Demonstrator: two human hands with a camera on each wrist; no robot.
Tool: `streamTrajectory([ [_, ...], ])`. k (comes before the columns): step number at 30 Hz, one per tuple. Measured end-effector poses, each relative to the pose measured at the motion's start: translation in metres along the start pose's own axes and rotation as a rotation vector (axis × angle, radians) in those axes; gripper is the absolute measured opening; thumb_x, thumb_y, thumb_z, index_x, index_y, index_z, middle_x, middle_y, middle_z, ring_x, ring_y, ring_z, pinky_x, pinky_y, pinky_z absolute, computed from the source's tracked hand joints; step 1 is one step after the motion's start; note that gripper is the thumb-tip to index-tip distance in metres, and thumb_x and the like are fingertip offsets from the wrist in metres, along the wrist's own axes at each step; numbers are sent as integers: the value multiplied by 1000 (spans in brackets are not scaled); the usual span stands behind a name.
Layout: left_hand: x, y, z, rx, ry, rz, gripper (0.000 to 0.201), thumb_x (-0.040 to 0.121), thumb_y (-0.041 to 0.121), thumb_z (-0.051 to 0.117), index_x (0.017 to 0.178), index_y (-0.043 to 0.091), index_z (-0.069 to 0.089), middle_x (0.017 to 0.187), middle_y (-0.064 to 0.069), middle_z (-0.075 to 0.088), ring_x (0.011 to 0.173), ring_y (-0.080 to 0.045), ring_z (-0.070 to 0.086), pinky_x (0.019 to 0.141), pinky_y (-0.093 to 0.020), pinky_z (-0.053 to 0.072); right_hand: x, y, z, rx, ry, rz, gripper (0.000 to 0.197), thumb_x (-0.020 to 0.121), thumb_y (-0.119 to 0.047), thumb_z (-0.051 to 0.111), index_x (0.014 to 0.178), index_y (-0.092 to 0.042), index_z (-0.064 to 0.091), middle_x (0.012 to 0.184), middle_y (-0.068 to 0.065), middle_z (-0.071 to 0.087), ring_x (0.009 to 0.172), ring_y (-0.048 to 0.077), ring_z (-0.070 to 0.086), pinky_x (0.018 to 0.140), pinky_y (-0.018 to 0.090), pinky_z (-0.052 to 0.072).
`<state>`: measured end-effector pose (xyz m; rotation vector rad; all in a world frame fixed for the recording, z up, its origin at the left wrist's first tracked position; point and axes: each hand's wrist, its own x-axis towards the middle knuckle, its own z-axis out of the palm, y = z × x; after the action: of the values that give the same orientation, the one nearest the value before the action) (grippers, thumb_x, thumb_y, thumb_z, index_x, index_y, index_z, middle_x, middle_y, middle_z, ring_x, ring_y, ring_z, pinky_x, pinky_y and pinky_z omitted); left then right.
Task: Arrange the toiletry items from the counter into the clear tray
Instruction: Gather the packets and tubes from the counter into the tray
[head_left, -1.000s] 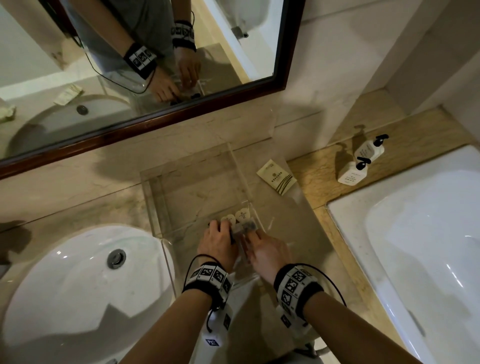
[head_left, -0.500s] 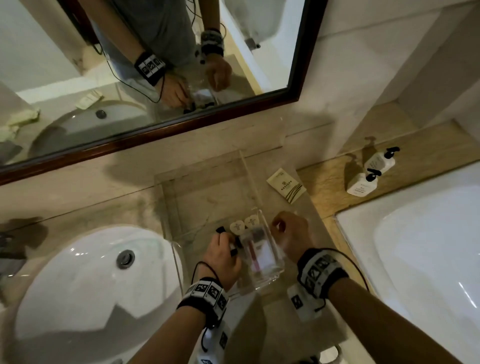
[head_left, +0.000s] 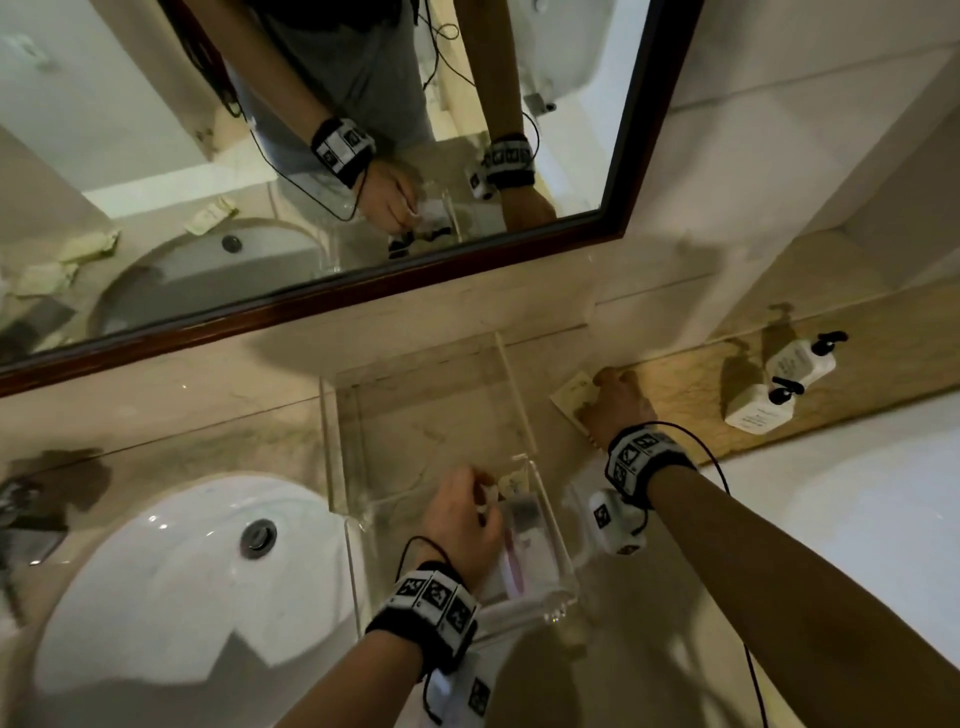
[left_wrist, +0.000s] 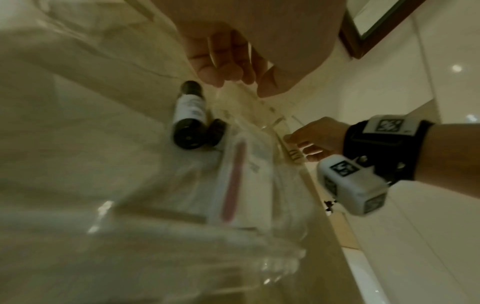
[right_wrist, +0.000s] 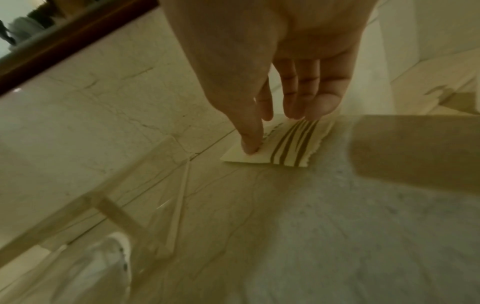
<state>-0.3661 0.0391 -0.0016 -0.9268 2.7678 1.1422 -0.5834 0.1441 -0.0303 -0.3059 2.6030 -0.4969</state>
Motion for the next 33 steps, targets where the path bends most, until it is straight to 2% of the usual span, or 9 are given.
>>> streamTrajectory([
  [5, 41, 36, 18, -60, -37, 78, 18, 87, 20, 56, 104, 26, 52, 91, 10, 54, 78, -6, 54, 71, -21, 49, 10, 6, 3, -21, -3, 13, 53, 82, -24, 67, 127, -7, 44, 133, 17, 41, 112, 39, 51, 86, 40, 44],
  [8, 69, 50, 24, -45, -96, 65, 22, 87, 18, 54, 108, 27, 52, 99, 7, 56, 80, -11, 55, 70, -24, 46, 12, 12, 8, 24, -19, 35, 57, 82, -31, 65, 130, -11, 42, 141, 15, 36, 117, 38, 50, 91, 42, 46],
  [13, 130, 73, 41, 224, -245, 249, 38, 94, 16, 44, 133, 15, 44, 133, -4, 45, 120, -21, 45, 99, -29, 40, 14, 23, 11, 94, -5, 16, 49, 81, -31, 66, 122, -14, 45, 128, 10, 42, 105, 35, 55, 78, 38, 47],
  [16, 159, 87, 55, 377, -336, 253, 50, 92, 19, 49, 139, 12, 36, 140, -9, 39, 126, -27, 39, 105, -33, 36, 13, 28, 16, 133, 17, -8, 46, 83, -30, 66, 121, -20, 42, 121, 5, 42, 98, 32, 58, 71, 36, 47],
  [22, 195, 93, 81, 424, -472, 119, 43, 89, 21, 55, 129, 9, 44, 132, -14, 51, 120, -31, 50, 100, -40, 42, 14, 34, 17, 103, 32, -51, 40, 85, -32, 63, 116, -20, 43, 117, 3, 43, 103, 27, 54, 69, 29, 33],
  [25, 203, 93, 83, 404, -482, 88, 29, 89, 23, 56, 114, 9, 55, 120, -14, 62, 110, -33, 58, 92, -39, 47, 18, 39, 16, 127, 25, -17, 38, 84, -40, 61, 115, -21, 49, 116, 1, 45, 103, 25, 54, 70, 29, 36],
  [28, 203, 89, 80, 407, -470, 111, 29, 88, 24, 59, 113, 8, 57, 119, -15, 62, 110, -34, 57, 88, -38, 46, 19, 47, 14, 146, 7, 42, 40, 77, -54, 64, 105, -26, 56, 107, -3, 47, 94, 23, 56, 71, 32, 43],
  [31, 195, 87, 74, 352, -448, 125, 17, 88, 22, 58, 99, 9, 58, 106, -14, 65, 101, -35, 60, 79, -38, 46, 17, 54, 9, 161, -47, 88, 29, 76, -50, 65, 91, -25, 63, 96, 0, 53, 87, 24, 57, 71, 35, 49],
  [33, 187, 85, 69, 304, -417, 128, 14, 85, 22, 61, 83, 12, 52, 87, -11, 61, 91, -33, 61, 70, -37, 44, 11, 59, 2, 218, -95, 102, 27, 77, -46, 68, 80, -19, 64, 83, 2, 57, 75, 20, 56, 61, 31, 45],
])
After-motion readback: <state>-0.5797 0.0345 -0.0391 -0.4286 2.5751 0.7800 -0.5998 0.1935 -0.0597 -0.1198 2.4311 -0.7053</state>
